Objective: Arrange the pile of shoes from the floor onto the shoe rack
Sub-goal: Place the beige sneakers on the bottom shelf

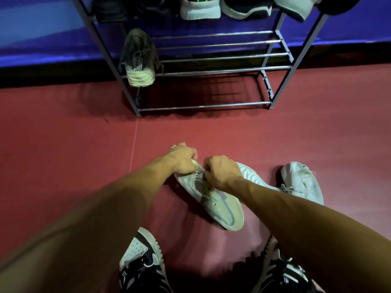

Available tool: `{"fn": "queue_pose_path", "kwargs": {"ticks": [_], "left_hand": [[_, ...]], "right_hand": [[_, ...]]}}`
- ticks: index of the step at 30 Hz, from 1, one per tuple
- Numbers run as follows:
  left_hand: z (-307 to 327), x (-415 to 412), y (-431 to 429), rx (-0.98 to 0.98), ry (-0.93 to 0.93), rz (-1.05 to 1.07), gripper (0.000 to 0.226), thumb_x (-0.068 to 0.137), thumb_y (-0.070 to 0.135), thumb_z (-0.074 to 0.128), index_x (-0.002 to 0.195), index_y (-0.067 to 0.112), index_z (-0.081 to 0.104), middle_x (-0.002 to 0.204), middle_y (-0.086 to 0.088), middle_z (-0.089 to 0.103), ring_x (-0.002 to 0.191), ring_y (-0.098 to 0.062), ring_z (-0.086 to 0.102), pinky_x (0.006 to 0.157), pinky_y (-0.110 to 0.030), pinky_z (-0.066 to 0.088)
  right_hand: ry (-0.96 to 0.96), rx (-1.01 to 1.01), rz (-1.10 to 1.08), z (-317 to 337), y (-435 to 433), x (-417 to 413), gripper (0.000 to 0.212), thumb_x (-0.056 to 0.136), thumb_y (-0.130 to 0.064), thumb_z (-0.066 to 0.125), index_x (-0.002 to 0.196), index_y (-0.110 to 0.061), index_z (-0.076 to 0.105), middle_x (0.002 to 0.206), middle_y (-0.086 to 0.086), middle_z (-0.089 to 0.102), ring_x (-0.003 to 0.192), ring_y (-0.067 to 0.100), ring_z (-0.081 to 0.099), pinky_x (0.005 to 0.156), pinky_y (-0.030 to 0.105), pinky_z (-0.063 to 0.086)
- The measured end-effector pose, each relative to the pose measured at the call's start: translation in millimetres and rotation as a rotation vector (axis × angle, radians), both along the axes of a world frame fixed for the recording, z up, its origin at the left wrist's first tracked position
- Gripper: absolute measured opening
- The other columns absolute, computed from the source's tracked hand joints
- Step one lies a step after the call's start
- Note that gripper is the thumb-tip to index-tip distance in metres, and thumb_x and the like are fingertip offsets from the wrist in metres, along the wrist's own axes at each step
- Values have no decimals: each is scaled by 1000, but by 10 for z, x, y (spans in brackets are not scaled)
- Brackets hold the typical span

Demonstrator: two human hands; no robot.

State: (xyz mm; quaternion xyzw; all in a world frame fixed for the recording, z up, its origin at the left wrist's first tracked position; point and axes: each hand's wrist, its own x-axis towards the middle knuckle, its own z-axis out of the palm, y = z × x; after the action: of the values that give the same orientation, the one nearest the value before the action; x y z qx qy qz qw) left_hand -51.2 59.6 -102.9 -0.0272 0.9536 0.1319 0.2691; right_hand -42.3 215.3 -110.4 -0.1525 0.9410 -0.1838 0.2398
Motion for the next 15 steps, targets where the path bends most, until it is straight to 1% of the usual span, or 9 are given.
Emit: {"fn": "queue_pose_path", "kwargs": {"ticks": [3,4,6,8,10,12,13,15], "left_hand": [[149,-169,-48,20,120,72,22,85,36,66,106,32,61,112,-2,40,119,-30,42,99,-34,41],[197,-225,-74,22,151,86,24,84,39,67,106,32,61,112,-2,40,118,-31,43,101,-36,42],[266,-327,-128,9,189,107,33,83,45,67,112,29,61,118,-7,45,117,-33,46,103,-39,43],[302,-416,-187,17,210,146,42,82,47,67,118,27,61,124,-11,47,117,-33,50,102,-38,44],[318,-487,-247,67,202,210,45,81,48,67,119,26,62,124,-8,47,110,-28,54,93,-31,45],[341,-550,-298,127,196,271,33,80,48,66,106,28,66,118,-5,52,100,-23,56,81,-25,41],[354,-586,-327,159,200,309,24,81,47,65,97,29,66,114,-4,57,97,-21,57,77,-24,40],[389,-645,-392,245,201,403,20,82,45,64,86,25,66,100,1,67,88,-17,60,69,-24,41]], "right_hand": [[71,-23,-21,169,-68,-257,6,84,-23,57,81,-20,61,83,5,65,79,30,61,66,29,40],[89,-27,-21,231,-85,-349,6,84,-23,58,82,-20,63,84,5,67,80,30,63,66,29,40],[116,-33,-18,354,-108,-525,8,83,-23,61,85,-20,68,85,3,70,85,31,66,66,29,40],[163,-25,7,470,-127,-692,8,83,-24,63,88,-23,69,93,4,71,90,31,67,68,29,39],[228,2,65,569,-167,-838,9,85,-27,63,91,-25,69,101,4,70,96,32,66,71,30,37],[301,17,116,658,-235,-960,9,86,-27,62,91,-25,70,102,5,70,97,34,66,72,31,37],[344,24,138,701,-278,-1012,11,86,-26,62,92,-26,71,102,5,70,97,35,67,71,32,37],[434,40,188,782,-378,-1105,15,86,-26,60,96,-26,71,108,5,70,98,36,67,71,34,37]]}}
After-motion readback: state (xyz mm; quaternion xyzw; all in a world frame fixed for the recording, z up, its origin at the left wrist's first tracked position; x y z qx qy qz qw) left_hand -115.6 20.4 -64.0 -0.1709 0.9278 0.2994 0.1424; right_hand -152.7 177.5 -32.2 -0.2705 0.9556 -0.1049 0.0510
